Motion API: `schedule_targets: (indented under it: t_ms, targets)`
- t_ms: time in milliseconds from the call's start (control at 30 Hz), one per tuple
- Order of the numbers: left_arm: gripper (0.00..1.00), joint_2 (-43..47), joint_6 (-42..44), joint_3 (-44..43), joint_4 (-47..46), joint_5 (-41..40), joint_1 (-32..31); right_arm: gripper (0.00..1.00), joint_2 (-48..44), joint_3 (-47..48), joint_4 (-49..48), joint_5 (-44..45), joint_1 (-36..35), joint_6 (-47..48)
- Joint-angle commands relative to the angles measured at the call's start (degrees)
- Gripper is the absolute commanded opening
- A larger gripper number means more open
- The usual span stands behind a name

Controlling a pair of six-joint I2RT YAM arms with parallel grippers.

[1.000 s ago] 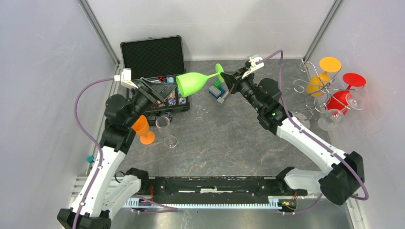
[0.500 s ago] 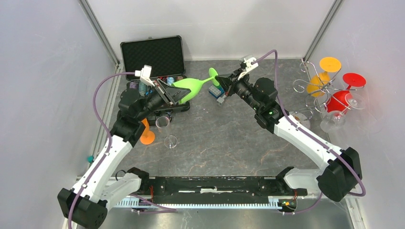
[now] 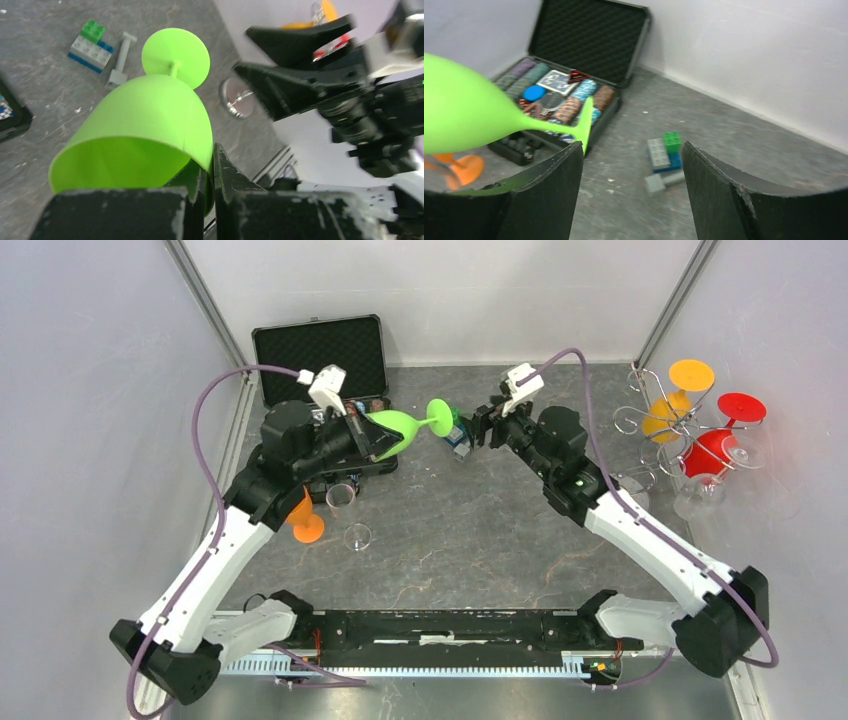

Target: Take the wine glass off the wine glass rack

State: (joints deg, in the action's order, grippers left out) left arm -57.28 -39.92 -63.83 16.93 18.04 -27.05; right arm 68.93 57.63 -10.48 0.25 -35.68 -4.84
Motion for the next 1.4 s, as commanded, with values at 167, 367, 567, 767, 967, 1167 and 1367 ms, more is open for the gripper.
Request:
schedule_targets:
  t_ms: [167, 367, 567, 767, 967, 1167, 1367]
  targets:
    - [0.02, -13.8, 21.6, -15.5, 33.4, -14.2, -12.3, 0.78, -11.4, 1.4, 10.3, 20.4, -0.1, 14.5]
    - [0.02, -23.9, 24.6, -19.9, 41.5, -20.6, -17.5, 0.79, -17.0, 2.8, 15.2, 30.8, -0.1, 19.3]
    - [0.03, -32.5, 26.6, -22.7, 46.4, -24.9, -20.6, 0.8, -22.2, 3.4, 18.3, 36.6, 0.0, 20.7]
    - [0.02, -36.5, 28.0, -24.1, 48.1, -25.7, -21.6, 0.8, -24.7, 3.3, 20.3, 39.3, 0.0, 20.8]
    - [0.07, -36.8, 28.2, -22.4, 48.3, -25.4, -21.6, 0.83, -24.6, 3.3, 21.5, 40.2, -0.1, 22.5]
    - [0.2, -37.3, 28.1, -21.5, 48.8, -26.8, -21.6, 0.86, -25.3, 4.4, 22.8, 42.7, -0.1, 23.7]
    - [0.4, -34.8, 28.2, -23.6, 49.1, -26.9, -21.6, 0.87, -24.0, 9.7, 27.7, 45.7, -0.1, 25.0]
